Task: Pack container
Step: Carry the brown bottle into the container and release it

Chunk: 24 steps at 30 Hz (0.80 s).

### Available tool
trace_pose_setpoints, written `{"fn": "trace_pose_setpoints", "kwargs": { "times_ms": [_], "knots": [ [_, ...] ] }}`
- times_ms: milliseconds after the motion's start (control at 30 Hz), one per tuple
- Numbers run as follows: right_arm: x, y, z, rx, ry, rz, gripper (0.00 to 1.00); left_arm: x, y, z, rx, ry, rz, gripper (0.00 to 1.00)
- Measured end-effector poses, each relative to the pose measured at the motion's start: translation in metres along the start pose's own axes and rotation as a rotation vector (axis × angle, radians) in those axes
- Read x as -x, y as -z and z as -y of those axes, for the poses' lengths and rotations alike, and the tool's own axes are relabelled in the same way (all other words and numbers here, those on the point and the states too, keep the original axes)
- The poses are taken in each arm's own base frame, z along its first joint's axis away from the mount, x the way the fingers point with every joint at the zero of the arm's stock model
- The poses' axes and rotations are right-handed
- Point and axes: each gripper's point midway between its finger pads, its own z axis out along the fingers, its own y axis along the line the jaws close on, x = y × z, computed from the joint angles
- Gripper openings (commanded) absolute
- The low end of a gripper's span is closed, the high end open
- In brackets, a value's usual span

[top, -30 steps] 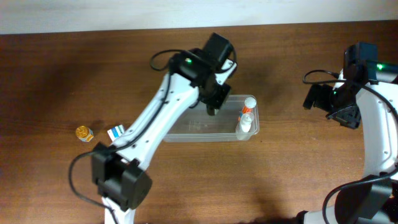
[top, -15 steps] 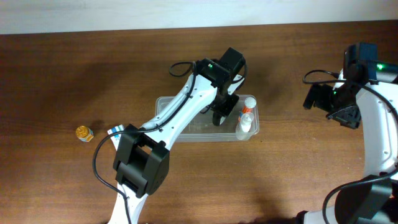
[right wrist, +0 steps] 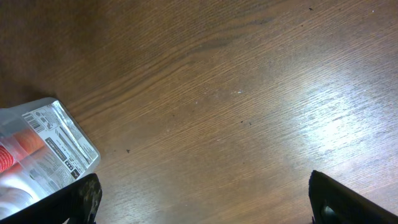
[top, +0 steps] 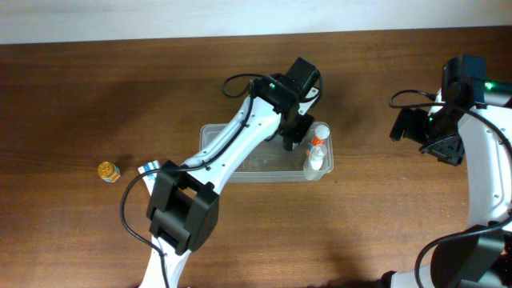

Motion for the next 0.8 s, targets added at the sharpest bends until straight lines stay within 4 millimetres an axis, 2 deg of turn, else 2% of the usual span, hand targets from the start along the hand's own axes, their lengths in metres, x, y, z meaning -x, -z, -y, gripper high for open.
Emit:
{"fn": "trace_pose_setpoints", "kwargs": {
  "times_ms": [133,233,300,400,500,700,800],
  "knots": [
    [0.0,0.0,0.0,0.0,0.0,-0.001,0.98,-0.002,-0.01,0.008,-0.005,-0.013,-0.013,0.06],
    [-0.002,0.0,0.0,-0.002,0.0,-0.007,0.98,-0.009,-0.025,0.012,-0.006,-0.02,-0.046,0.07],
    [-0.002,0.0,0.0,-0.002,0.0,-0.007,0.98,-0.013,-0.037,0.012,-0.005,-0.021,-0.07,0.21],
    [-0.002,0.0,0.0,-0.002,0.0,-0.007,0.98,-0.01,-0.038,0.012,-0.005,-0.022,-0.059,0.38],
    [-0.002,0.0,0.0,-0.002,0.001,-0.007,0.98,-0.01,-0.038,0.013,-0.005,-0.021,-0.056,0.42],
    [-0.002,0.0,0.0,-0.002,0.001,-0.007,0.98,-0.01,-0.038,0.013,-0.005,-0.019,-0.056,0.56],
    [-0.002,0.0,0.0,-0.002,0.0,-0.007,0.98,-0.01,-0.038,0.013,-0.006,-0.019,-0.056,0.59]
  ]
}}
